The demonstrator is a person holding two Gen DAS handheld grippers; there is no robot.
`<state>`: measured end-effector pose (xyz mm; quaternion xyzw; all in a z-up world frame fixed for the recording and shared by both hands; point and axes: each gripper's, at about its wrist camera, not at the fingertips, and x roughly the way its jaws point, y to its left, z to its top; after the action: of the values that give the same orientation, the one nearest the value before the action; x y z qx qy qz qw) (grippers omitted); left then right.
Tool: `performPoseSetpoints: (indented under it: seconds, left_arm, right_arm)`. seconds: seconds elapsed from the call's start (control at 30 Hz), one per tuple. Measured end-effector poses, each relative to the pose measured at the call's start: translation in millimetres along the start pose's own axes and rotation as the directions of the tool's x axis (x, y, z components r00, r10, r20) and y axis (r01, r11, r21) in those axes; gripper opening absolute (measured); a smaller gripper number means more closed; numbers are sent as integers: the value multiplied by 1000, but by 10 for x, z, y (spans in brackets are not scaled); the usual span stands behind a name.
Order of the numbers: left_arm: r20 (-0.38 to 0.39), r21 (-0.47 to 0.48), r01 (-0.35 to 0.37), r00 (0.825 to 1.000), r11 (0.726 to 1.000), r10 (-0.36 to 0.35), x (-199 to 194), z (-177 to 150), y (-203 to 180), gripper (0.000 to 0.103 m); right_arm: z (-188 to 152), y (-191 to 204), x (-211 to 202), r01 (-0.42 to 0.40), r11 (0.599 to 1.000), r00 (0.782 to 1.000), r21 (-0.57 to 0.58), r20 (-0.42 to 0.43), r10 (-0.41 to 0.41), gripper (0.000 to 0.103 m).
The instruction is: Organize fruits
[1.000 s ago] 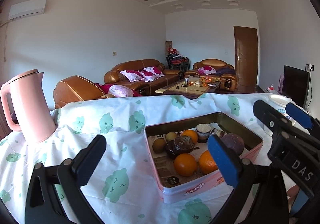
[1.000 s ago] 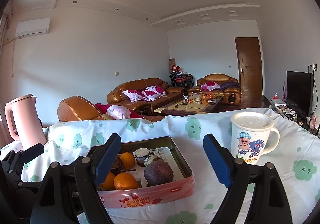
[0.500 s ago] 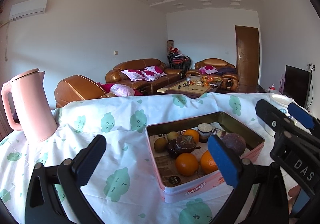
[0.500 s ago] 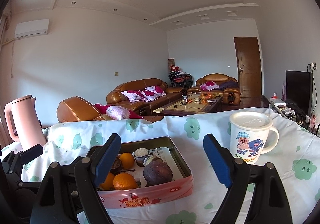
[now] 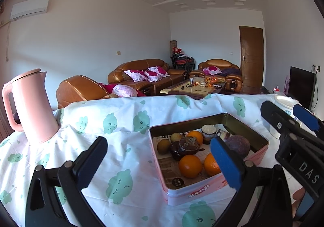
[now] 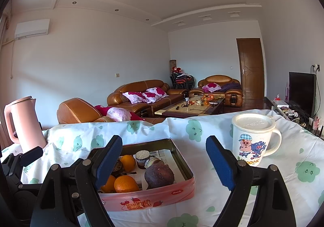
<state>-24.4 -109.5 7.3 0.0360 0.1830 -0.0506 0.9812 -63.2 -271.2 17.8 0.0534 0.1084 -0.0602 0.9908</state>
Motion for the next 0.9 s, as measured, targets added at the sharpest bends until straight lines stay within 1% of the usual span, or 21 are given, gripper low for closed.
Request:
performPoseSetpoints:
  seconds: [0.37, 0.53, 0.73, 0.9]
  left_arm:
    - [-4, -6, -19, 1000, 1000, 19, 7, 8, 13, 103]
    - [-8, -6, -13, 1000, 1000, 12, 25, 14, 5, 103]
    - [-19, -6, -36, 999, 999, 35, 47, 16, -14, 103]
    - [-31, -21, -22, 999, 1000, 22, 78, 14, 2, 103]
  right_arm:
    - [-1, -5, -5, 2, 1000, 1000, -1, 1, -2, 86]
    - [5, -15, -13, 6, 1000, 1000, -1, 3, -6, 86]
    - [10, -26, -14, 8, 1000, 1000, -1, 3, -8, 86]
    - [12, -22, -10, 6, 1000, 1000, -2, 0, -6, 86]
